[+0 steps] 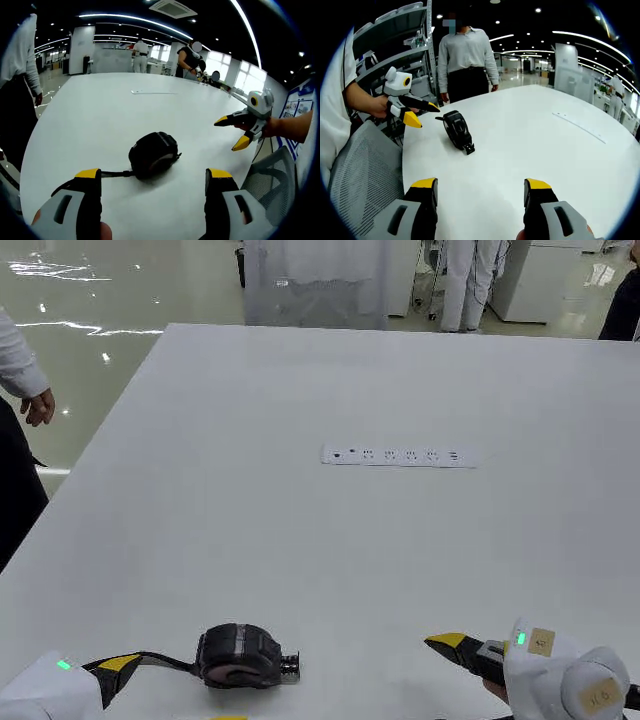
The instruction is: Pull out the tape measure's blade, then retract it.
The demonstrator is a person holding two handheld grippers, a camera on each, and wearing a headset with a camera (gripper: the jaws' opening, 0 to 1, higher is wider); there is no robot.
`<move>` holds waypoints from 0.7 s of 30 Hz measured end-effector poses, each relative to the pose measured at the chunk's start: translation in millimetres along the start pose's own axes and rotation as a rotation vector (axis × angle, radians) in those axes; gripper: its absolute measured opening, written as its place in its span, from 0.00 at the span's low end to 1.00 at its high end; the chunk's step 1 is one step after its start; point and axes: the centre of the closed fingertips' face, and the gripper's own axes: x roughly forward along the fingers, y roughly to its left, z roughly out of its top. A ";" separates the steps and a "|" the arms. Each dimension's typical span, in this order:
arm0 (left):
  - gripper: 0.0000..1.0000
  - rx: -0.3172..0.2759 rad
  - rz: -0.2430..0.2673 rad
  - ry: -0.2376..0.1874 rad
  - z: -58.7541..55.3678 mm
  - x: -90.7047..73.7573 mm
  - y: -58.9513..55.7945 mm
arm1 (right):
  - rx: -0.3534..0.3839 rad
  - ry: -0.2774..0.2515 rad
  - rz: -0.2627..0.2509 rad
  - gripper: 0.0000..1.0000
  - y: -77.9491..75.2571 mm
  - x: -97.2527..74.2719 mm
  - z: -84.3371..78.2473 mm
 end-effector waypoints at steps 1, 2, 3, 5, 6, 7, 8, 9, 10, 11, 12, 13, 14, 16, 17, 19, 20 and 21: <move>0.83 0.005 0.003 0.000 -0.1 -0.6 0.5 | 0.005 -0.007 -0.005 0.70 -0.6 -2.5 -0.4; 0.83 0.016 0.003 -0.001 -0.1 -1.1 0.8 | 0.012 -0.014 -0.010 0.71 -1.3 -4.8 -0.4; 0.82 0.021 -0.003 0.000 -0.8 -2.1 0.9 | 0.019 -0.023 -0.022 0.72 -3.1 -8.4 -0.9; 0.83 0.024 -0.007 -0.004 -1.2 -3.3 1.4 | 0.027 -0.025 -0.030 0.73 -4.0 -13.7 -3.2; 0.83 0.028 -0.010 -0.002 -1.9 -3.8 1.2 | 0.026 -0.024 -0.035 0.74 -4.1 -15.8 -4.1; 0.83 0.034 -0.014 -0.005 -2.6 -4.8 0.1 | 0.021 -0.020 -0.041 0.74 -4.2 -18.8 -6.4; 0.83 0.036 -0.020 -0.002 -3.6 -5.5 -0.5 | 0.023 -0.018 -0.044 0.74 -4.6 -20.8 -7.9; 0.83 0.036 -0.030 -0.001 -4.6 -6.5 -1.6 | 0.028 -0.021 -0.049 0.75 -5.7 -23.2 -8.9; 0.83 0.043 -0.030 -0.003 -5.5 -8.2 -1.6 | 0.034 -0.024 -0.056 0.76 -6.7 -26.6 -10.3; 0.83 0.049 -0.033 -0.005 -5.9 -9.3 -2.1 | 0.035 -0.023 -0.059 0.77 -6.7 -28.5 -11.1; 0.84 0.047 -0.043 -0.005 -6.5 -10.1 -3.2 | 0.035 -0.022 -0.062 0.77 -7.1 -30.3 -12.4; 0.84 0.048 -0.046 -0.003 -8.0 -11.4 -3.5 | 0.034 -0.025 -0.072 0.78 -8.2 -33.1 -12.9; 0.84 0.052 -0.052 -0.002 -9.0 -12.3 -4.1 | 0.036 -0.027 -0.074 0.79 -7.7 -35.2 -12.9; 0.84 0.055 -0.064 -0.001 -11.1 -15.0 -5.0 | 0.037 -0.024 -0.084 0.80 -8.0 -39.6 -15.3; 0.84 0.059 -0.067 0.000 -12.3 -16.7 -4.9 | 0.034 -0.018 -0.088 0.81 -8.1 -41.3 -17.9; 0.84 0.071 -0.068 0.008 -14.9 -18.4 -3.8 | 0.039 -0.016 -0.088 0.82 -8.0 -43.7 -20.8; 0.84 0.074 -0.068 0.006 -15.2 -20.2 -3.2 | 0.036 -0.010 -0.093 0.82 -7.7 -45.4 -23.0; 0.84 0.073 -0.070 0.005 -15.3 -21.4 -3.0 | 0.036 -0.008 -0.095 0.83 -7.6 -46.8 -24.2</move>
